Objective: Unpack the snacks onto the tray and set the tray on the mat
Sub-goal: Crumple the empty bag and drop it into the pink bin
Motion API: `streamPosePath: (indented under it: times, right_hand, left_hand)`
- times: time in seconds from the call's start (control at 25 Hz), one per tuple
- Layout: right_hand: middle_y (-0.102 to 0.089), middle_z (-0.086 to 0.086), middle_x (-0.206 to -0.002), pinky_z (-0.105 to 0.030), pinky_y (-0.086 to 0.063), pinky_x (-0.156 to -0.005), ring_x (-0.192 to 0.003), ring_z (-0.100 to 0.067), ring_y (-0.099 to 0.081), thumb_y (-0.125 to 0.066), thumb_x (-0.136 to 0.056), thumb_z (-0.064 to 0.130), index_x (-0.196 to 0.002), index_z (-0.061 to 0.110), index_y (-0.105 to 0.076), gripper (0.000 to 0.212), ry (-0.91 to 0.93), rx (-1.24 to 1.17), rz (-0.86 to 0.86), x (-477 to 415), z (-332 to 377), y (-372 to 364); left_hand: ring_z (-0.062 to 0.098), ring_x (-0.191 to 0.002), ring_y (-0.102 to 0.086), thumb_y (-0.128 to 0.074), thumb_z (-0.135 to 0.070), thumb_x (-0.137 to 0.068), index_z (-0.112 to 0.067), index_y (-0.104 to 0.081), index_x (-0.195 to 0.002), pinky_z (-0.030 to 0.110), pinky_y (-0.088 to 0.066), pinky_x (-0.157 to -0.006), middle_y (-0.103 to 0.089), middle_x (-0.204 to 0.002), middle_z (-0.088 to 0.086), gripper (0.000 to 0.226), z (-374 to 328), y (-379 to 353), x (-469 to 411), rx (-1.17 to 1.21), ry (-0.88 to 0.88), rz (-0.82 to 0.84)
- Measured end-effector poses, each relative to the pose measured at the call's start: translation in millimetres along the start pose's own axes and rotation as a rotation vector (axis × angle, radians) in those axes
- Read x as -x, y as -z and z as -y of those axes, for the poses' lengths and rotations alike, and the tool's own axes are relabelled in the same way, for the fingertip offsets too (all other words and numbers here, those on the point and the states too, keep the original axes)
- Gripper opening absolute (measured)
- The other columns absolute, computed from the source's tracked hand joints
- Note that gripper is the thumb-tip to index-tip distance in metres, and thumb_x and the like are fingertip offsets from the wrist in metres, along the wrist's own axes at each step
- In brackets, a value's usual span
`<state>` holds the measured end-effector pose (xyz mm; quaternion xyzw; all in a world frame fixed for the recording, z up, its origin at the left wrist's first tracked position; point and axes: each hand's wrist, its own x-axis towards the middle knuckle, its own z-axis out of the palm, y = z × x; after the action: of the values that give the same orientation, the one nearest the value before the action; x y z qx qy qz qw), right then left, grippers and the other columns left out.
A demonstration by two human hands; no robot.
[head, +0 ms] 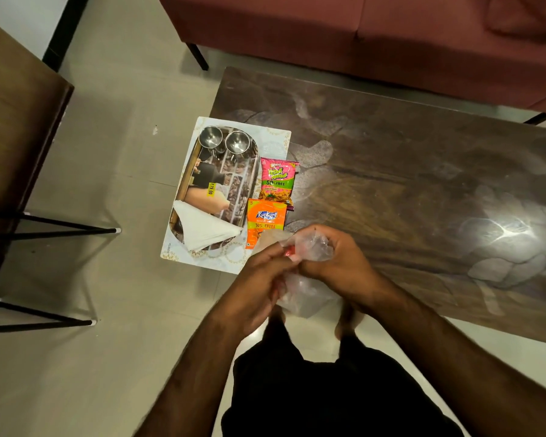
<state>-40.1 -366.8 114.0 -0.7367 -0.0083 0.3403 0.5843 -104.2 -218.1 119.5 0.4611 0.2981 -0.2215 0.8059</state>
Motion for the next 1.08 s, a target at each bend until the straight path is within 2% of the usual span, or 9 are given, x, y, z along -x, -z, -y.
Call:
streamPosePath:
  times: [0.12, 0.2, 0.28, 0.4, 0.56, 0.68, 0.8, 0.96, 1.08]
  right_hand:
    - [-0.077, -0.014, -0.093, -0.036, -0.058, -0.077, -0.083, -0.019, -0.07, -0.082, -0.076, -0.006, -0.093, 0.004, -0.076, 0.021, -0.002, -0.001, -0.142, -5, -2, -1]
    - [-0.076, -0.01, -0.084, -0.036, -0.059, -0.068, -0.075, -0.02, -0.07, -0.082, -0.077, -0.003, -0.085, 0.006, -0.075, 0.014, -0.054, -0.034, -0.202, -5, -3, 9]
    - [-0.076, -0.006, -0.076, -0.036, -0.06, -0.062, -0.07, -0.018, -0.071, -0.081, -0.078, -0.005, -0.073, 0.014, -0.074, 0.021, -0.065, -0.056, -0.197, -3, -5, 20]
    - [-0.075, 0.001, -0.069, -0.035, -0.059, -0.06, -0.066, -0.015, -0.07, -0.066, -0.078, -0.019, -0.058, 0.023, -0.069, 0.046, -0.004, -0.125, -0.147, 2, -7, 22]
    - [-0.076, -0.007, -0.076, -0.041, -0.061, -0.067, -0.071, -0.023, -0.071, -0.066, -0.076, -0.015, -0.062, 0.022, -0.067, 0.04, 0.072, -0.038, -0.248, -2, -13, 19]
    - [-0.075, -0.009, -0.078, -0.045, -0.059, -0.068, -0.075, -0.029, -0.071, -0.066, -0.074, -0.006, -0.07, 0.015, -0.067, 0.022, 0.096, 0.196, -0.385, -2, -14, 13]
    - [-0.069, 0.006, -0.08, -0.029, -0.049, -0.062, -0.071, -0.008, -0.064, -0.062, -0.073, 0.015, -0.08, 0.023, -0.064, 0.011, 0.136, 0.21, -0.332, 5, -10, 2]
    - [-0.062, 0.005, -0.135, -0.021, -0.055, -0.08, -0.112, 0.002, -0.066, -0.065, -0.072, 0.005, -0.138, 0.027, -0.049, 0.071, 0.059, -0.291, -0.002, 13, -11, 9]
    - [-0.054, 0.009, -0.149, -0.031, -0.058, -0.081, -0.126, -0.006, -0.062, -0.078, -0.075, 0.018, -0.146, 0.041, -0.042, 0.083, -0.06, -0.383, 0.025, 11, -12, 20]
  left_hand:
    - [-0.001, -0.08, -0.066, -0.072, -0.03, -0.089, -0.028, -0.072, -0.11, 0.027, -0.056, -0.07, -0.073, -0.095, -0.015, 0.021, -7, -9, -5, -0.768, -0.236, -0.307]
    - [0.001, -0.081, -0.063, -0.08, -0.042, -0.078, -0.033, -0.064, -0.103, 0.029, -0.056, -0.075, -0.066, -0.1, -0.011, 0.032, -15, -4, -5, -0.947, -0.371, -0.529]
    - [0.006, -0.099, -0.06, -0.081, -0.052, -0.074, -0.036, -0.054, -0.119, 0.03, -0.054, -0.086, -0.057, -0.116, -0.006, 0.055, -21, 9, -9, -0.861, -0.31, -0.443]
    - [0.013, -0.124, -0.058, -0.073, -0.055, -0.079, -0.053, -0.044, -0.138, 0.048, -0.051, -0.103, -0.057, -0.135, -0.015, 0.066, -23, 5, -6, -0.392, 0.007, -0.059]
    - [0.018, -0.115, -0.069, -0.074, -0.018, -0.088, -0.035, -0.054, -0.136, 0.048, -0.06, -0.09, -0.066, -0.132, -0.003, 0.054, -5, -12, -6, -0.272, -0.061, 0.053]
    - [0.013, -0.116, -0.066, -0.074, -0.009, -0.083, -0.032, -0.053, -0.134, 0.046, -0.06, -0.091, -0.066, -0.127, -0.007, 0.059, 4, -25, -10, -0.516, -0.218, -0.052]
    - [0.009, -0.099, -0.07, -0.069, -0.013, -0.085, -0.032, -0.058, -0.126, 0.042, -0.063, -0.078, -0.071, -0.11, -0.013, 0.047, 8, -34, -15, -0.626, -0.357, -0.272]
    - [0.038, -0.097, -0.071, -0.059, 0.005, -0.085, -0.012, -0.067, -0.111, 0.058, -0.061, -0.074, -0.074, -0.103, 0.013, 0.032, 4, -22, -18, -0.522, -0.332, -0.426]
    - [0.037, -0.083, -0.075, -0.057, 0.012, -0.085, -0.016, -0.077, -0.084, 0.047, -0.064, -0.062, -0.077, -0.089, 0.013, 0.034, -1, -20, -12, -0.224, -0.289, -0.476]
